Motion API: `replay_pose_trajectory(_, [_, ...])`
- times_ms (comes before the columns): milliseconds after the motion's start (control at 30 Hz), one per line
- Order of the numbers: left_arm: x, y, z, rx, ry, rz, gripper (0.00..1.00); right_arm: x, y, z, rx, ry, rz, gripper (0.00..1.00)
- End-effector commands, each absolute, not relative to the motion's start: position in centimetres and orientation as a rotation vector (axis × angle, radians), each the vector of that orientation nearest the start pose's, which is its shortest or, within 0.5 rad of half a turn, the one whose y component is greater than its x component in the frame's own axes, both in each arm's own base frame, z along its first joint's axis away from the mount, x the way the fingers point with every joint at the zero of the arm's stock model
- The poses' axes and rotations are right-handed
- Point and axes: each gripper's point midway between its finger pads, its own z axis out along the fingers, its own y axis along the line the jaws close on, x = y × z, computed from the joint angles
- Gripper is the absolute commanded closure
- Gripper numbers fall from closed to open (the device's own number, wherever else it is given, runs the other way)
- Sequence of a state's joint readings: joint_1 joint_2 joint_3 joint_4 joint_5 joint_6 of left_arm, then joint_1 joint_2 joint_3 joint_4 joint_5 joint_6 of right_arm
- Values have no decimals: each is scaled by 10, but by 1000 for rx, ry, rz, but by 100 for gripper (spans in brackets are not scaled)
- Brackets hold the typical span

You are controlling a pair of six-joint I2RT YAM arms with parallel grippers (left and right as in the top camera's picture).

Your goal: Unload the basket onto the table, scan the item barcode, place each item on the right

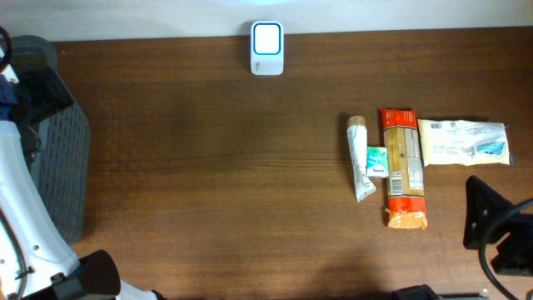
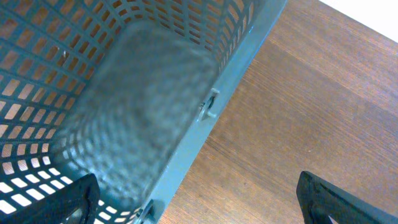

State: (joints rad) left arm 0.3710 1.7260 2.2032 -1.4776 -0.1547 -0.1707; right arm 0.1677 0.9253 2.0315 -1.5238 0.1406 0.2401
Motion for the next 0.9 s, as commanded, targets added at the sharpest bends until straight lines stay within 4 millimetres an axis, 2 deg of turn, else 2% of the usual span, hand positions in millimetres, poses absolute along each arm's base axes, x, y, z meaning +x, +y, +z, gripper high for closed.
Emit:
replay_pose_trajectory(0, [345,165,339,-730,2462,286,1,178,-6,456,235,1924,103,1])
replay_pose_trajectory(67, [345,164,339,-730,2462,285,1,220,-3,444,228,1721,136,1])
replay_pose_trajectory(100, [345,165,339,-730,2461,286,1,229,-2,436,224,1624,151,1])
replay_pose_trajectory(133, [345,164,339,-730,2461,285,1,234,-2,420,219,1514,168,1])
replay_pose_trajectory(200, [345,164,339,-729,2461,285,1,230,-2,397,213,1399,183,1])
replay_pose_trajectory(267, [345,165,339,-730,2461,286,1,228,-3,350,215,1345,186,1])
replay_pose_trajectory(300, [345,164,339,-730,2461,285,1,232,-3,316,215,1383,182,1])
replay_pose_trajectory(367, [345,165,339,-730,2461,286,1,240,2,265,199,1463,189,1])
replay_pose_trajectory(433, [345,164,339,-730,2461,286,1,241,7,241,176,1494,203,1])
replay_pose_trajectory(700, [345,164,339,-729,2462,286,1,244,18,192,131,1530,246,1])
replay_pose_trajectory(800, [345,164,339,-730,2461,285,1,245,23,196,104,1489,272,1])
replay_pose_trajectory(833, [345,164,339,-730,2462,285,1,245,22,189,109,1515,266,1])
replay_pose_trajectory(867, [345,164,339,-730,2462,286,1,246,23,170,115,1594,263,1])
